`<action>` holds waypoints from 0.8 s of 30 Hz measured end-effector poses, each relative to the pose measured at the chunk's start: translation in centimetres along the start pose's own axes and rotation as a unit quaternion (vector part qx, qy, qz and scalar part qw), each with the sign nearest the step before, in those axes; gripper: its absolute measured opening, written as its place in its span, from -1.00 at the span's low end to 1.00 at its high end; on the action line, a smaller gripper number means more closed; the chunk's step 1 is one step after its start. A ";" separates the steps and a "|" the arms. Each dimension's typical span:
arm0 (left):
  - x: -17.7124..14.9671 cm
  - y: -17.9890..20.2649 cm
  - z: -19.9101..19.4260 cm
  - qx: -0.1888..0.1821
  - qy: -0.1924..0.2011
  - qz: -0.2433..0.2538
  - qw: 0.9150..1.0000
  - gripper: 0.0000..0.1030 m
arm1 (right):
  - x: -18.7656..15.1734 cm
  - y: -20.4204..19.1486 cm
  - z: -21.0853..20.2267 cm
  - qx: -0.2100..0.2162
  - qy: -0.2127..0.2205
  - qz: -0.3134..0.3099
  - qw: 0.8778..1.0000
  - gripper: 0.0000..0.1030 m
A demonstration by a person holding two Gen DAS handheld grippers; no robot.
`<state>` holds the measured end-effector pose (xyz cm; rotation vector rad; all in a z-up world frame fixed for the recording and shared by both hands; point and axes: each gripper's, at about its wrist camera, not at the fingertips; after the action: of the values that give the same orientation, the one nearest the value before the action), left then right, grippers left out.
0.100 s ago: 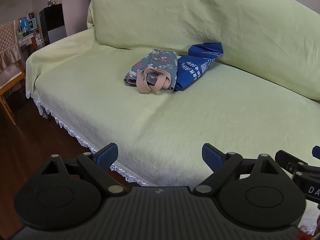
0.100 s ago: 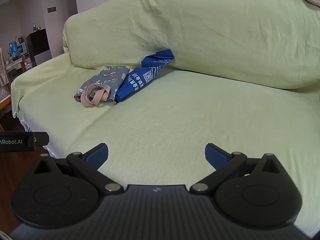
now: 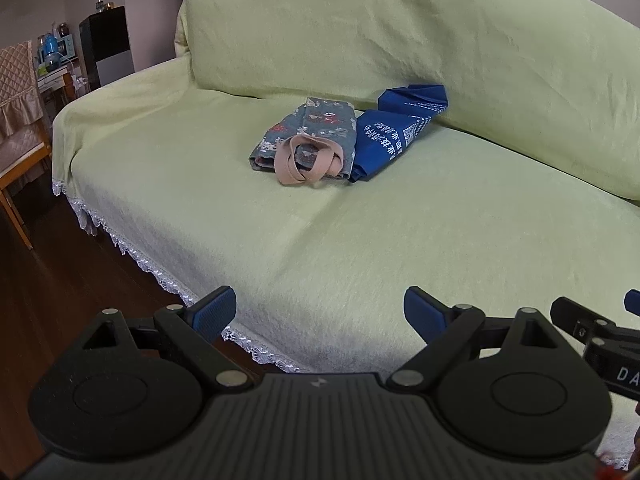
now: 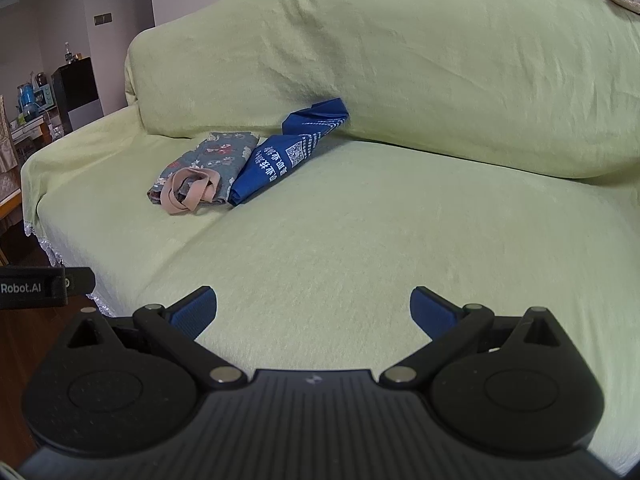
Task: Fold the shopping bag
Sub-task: 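Move both grippers toward the cat-print tote bag on the sofa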
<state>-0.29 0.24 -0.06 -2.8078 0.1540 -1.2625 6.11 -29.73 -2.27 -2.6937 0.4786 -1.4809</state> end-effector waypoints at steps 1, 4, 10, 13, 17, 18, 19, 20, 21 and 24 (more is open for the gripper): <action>-0.1 -0.1 -0.1 0.000 0.001 0.000 1.000 0.79 | 0.0 -0.1 0.1 0.000 0.000 0.000 1.000 0.98; -0.3 -0.3 -0.2 0.002 0.004 -0.001 1.000 0.79 | 0.1 -0.3 0.3 0.002 0.001 0.001 1.000 0.98; 0.2 -0.8 0.1 0.007 -0.002 -0.003 1.000 0.79 | 0.2 -0.7 0.8 0.005 0.003 0.002 1.000 0.98; -0.2 -1.0 -0.4 0.010 0.004 -0.006 1.000 0.79 | 0.8 -1.2 1.4 0.007 0.003 0.002 1.000 0.98; -0.1 -1.2 -0.5 0.017 0.005 -0.005 1.000 0.79 | 1.0 -1.1 1.1 0.009 0.003 0.000 1.000 0.98; -0.1 -1.2 -0.5 0.017 0.005 -0.004 1.000 0.79 | 1.1 -1.1 1.1 0.008 0.003 0.000 1.000 0.98; 0.0 -1.2 -0.5 0.017 0.005 -0.005 1.000 0.79 | 1.1 -1.0 1.1 0.008 0.003 0.000 1.000 0.98; 0.0 -1.2 -0.5 0.017 0.004 -0.005 1.000 0.79 | 1.1 -1.0 1.1 0.008 0.003 0.000 1.000 0.98; -0.1 -1.3 -0.5 0.017 0.004 -0.005 1.000 0.79 | 1.1 -0.9 1.1 0.007 0.003 0.000 1.000 0.98; -0.2 -1.2 -0.4 0.015 0.001 -0.004 1.000 0.79 | 1.3 -0.7 1.4 0.004 0.001 0.002 1.000 0.98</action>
<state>-0.61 1.47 0.17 -2.7852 0.1227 -1.2577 8.09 -29.55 -1.86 -2.6851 0.4770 -1.4805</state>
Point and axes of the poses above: each gripper's, at about its wrist camera, not at the fingertips, and z roughly the way its jaws point, y to its right, x to its top, and after that the axes turned 6 degrees about z, right-handed
